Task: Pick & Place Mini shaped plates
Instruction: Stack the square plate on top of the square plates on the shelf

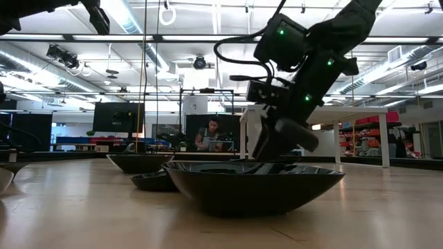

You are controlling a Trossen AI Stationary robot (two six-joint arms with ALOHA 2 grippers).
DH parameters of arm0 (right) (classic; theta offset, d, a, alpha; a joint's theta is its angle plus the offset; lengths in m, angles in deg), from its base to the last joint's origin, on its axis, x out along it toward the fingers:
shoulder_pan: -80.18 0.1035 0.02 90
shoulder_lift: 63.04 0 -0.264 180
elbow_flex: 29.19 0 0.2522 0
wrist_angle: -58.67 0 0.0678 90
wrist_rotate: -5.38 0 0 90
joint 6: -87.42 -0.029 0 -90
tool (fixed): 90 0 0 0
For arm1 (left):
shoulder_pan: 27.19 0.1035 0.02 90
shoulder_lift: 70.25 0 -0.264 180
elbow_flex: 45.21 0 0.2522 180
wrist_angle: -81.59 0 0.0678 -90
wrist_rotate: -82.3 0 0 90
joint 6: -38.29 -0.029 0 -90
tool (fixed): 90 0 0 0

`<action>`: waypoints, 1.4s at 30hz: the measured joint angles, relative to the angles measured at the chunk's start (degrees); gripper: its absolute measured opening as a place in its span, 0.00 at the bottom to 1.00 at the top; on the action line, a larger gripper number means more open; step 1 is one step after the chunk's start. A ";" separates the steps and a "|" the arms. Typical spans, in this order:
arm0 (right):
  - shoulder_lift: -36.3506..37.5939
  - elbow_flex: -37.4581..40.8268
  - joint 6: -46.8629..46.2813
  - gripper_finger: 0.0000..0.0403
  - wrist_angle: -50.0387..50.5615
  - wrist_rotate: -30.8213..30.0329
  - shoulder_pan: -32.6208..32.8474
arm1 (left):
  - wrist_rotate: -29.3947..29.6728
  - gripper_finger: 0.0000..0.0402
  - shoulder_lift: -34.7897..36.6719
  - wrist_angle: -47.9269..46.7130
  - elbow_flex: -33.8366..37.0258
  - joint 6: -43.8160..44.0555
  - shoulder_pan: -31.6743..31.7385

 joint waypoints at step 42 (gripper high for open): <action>39.44 -6.47 -6.11 0.01 41.09 -23.59 9.09 | 0.00 0.10 0.00 -0.01 0.00 -0.01 0.01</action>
